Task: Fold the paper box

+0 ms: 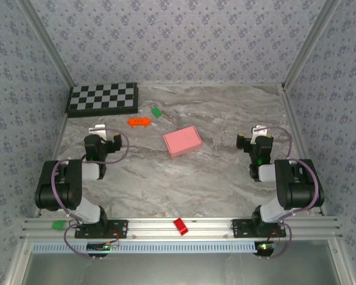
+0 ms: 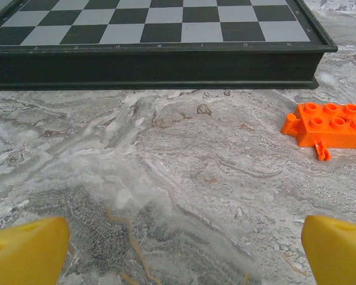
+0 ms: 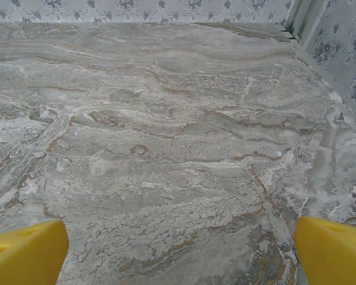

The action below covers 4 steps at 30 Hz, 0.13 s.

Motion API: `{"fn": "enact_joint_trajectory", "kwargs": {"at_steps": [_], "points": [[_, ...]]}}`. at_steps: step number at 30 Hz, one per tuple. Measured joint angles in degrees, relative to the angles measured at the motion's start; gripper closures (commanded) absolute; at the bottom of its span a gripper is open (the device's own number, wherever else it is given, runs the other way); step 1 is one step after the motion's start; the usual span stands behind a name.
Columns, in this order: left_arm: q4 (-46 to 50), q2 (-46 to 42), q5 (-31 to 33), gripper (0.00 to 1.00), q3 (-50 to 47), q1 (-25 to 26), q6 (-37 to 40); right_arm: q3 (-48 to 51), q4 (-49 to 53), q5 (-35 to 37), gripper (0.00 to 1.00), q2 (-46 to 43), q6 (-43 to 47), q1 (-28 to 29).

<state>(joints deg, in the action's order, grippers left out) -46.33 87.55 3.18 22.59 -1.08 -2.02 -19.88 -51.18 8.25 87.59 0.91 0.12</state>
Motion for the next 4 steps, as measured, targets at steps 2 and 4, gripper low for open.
{"fn": "enact_joint_trajectory", "kwargs": {"at_steps": [2,4], "points": [[0.09,0.00,-0.81,0.00,0.00,-0.15,-0.02,0.00,0.00,-0.15,0.00,0.00,0.00,-0.02],[0.11,0.00,-1.29,0.00,0.00,-0.35,0.00,0.00,0.04,-0.15,0.00,0.00,0.00,-0.04]]}}
